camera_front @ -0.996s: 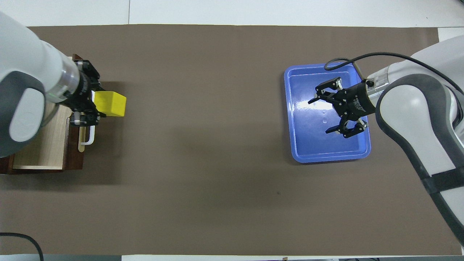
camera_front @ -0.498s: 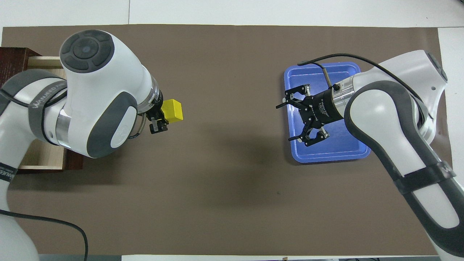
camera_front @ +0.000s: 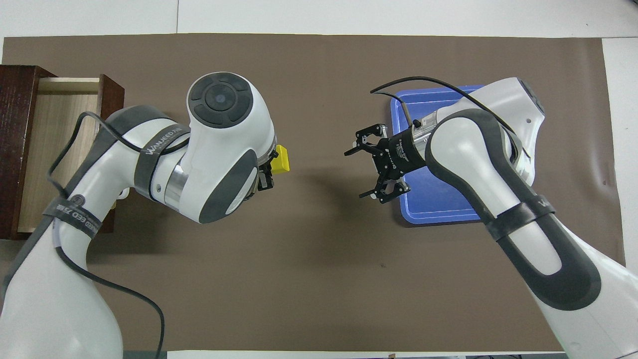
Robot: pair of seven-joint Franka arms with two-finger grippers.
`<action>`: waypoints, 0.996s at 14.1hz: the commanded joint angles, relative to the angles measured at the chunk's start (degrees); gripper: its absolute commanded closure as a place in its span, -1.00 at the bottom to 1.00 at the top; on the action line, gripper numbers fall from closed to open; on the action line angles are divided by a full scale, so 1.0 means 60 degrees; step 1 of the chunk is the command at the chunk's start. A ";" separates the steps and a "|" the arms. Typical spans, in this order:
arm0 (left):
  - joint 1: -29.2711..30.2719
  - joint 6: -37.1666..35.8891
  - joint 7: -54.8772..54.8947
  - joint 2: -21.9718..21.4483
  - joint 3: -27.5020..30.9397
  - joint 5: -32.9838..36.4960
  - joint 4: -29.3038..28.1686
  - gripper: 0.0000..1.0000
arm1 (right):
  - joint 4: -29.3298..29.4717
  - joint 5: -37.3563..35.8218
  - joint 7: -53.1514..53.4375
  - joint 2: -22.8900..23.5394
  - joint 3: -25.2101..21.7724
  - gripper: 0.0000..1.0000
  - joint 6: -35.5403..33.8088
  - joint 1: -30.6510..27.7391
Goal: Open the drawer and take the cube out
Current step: 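Lift the cube with the left gripper while the right gripper reaches over, then bring the cube to the right gripper and close the right gripper on it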
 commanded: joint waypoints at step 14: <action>-0.0684 -0.0240 -0.1075 -0.0028 0.0190 0.0319 -0.0003 1.00 | 0.0901 0.1772 0.0547 0.1164 -0.0003 -1.00 0.1418 0.1421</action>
